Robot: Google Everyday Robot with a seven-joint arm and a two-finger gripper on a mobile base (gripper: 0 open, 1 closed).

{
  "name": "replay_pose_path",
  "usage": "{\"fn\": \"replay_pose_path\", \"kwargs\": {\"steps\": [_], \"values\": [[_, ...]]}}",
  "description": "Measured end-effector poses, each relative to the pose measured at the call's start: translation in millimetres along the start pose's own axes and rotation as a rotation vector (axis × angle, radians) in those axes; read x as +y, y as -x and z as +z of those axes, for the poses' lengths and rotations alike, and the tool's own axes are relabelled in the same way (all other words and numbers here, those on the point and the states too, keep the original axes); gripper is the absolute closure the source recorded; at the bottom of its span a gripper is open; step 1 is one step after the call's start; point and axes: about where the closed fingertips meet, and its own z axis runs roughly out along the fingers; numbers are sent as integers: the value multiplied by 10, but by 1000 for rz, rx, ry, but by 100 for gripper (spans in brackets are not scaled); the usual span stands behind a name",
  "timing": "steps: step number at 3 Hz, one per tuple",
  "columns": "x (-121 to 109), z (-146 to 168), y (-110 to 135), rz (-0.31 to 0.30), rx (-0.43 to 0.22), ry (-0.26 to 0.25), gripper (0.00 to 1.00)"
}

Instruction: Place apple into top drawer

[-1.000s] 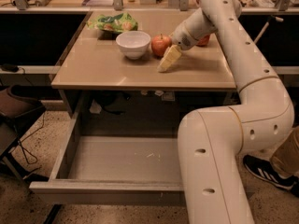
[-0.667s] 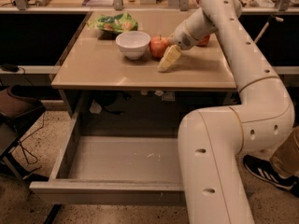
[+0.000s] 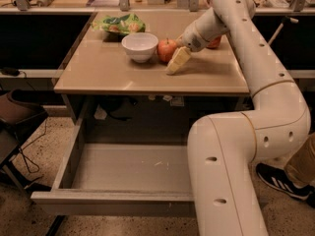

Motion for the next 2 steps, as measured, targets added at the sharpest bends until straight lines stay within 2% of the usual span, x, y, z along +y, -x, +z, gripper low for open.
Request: {"fn": "replay_pose_path", "kwargs": {"steps": [1, 2], "values": [[-7, -54, 47, 0, 0, 0, 100], [20, -84, 71, 0, 0, -1, 100]]}}
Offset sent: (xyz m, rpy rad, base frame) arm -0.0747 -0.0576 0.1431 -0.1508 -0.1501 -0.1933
